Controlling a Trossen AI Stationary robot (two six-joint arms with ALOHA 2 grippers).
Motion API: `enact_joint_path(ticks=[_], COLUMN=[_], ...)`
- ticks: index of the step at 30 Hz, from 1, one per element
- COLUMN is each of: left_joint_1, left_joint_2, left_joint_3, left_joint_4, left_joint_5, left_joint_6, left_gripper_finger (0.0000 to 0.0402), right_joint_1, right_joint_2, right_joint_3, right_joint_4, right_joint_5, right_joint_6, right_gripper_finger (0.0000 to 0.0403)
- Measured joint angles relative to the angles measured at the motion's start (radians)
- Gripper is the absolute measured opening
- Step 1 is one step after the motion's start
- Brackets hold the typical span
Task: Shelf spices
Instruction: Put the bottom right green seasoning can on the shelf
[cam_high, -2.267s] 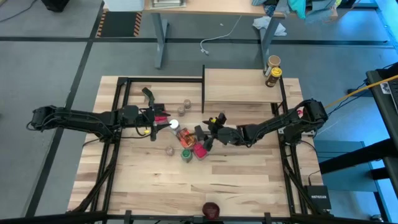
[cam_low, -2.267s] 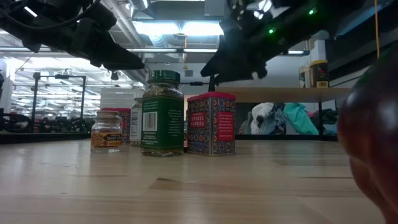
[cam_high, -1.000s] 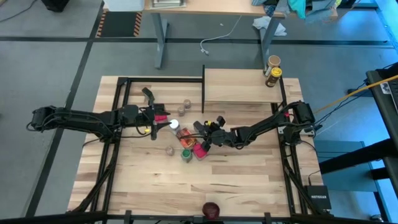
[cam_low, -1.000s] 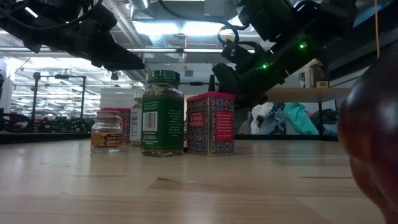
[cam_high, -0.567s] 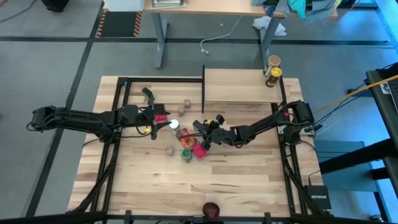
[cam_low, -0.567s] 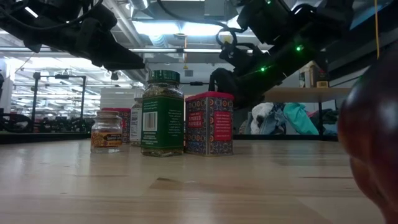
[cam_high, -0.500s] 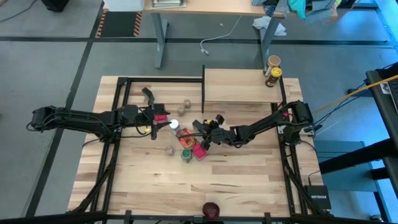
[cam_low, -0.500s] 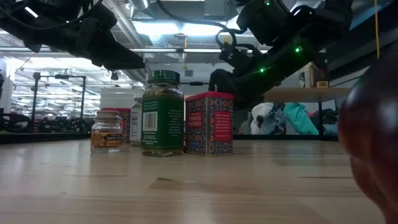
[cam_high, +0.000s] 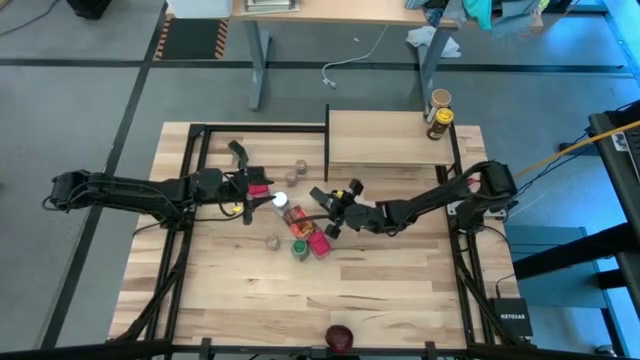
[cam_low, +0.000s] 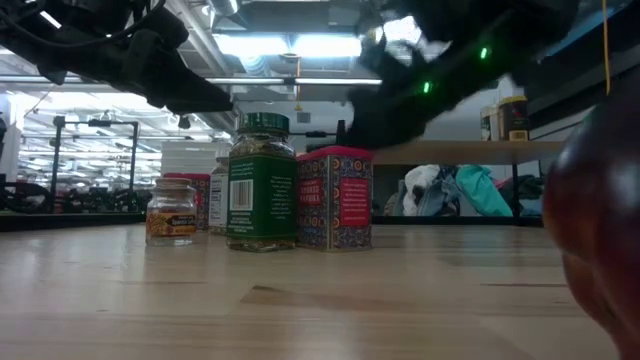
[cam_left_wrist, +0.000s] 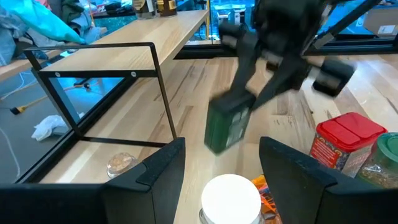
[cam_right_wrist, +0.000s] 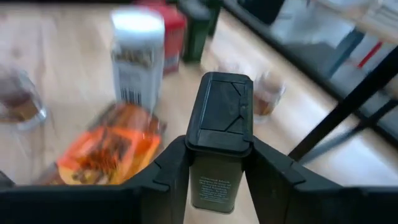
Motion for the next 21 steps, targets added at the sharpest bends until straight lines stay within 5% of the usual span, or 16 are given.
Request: enact_joint_path(ticks=[9, 15, 21], left_joint_1=[0.000, 0.000, 0.000], left_joint_2=[0.000, 0.000, 0.000], left_joint_3=[0.000, 0.000, 0.000], left_joint_4=[0.001, 0.004, 0.006], left_joint_5=[0.000, 0.000, 0.000], left_joint_6=[0.000, -0.001, -0.001], left_gripper_finger=[0.0200, 0.0200, 0.0200], right_joint_1=[-0.027, -0.159, -0.389], right_joint_2=[-0.295, -0.423, -0.433], right_joint_3=[0.000, 0.001, 0.001], right_joint_4=[-0.130, -0.211, -0.219], right_joint_5=[0.015, -0.003, -0.229], right_joint_6=[-0.131, -0.189, -0.189], right_gripper_finger=[0.0133, 0.0133, 0.0133])
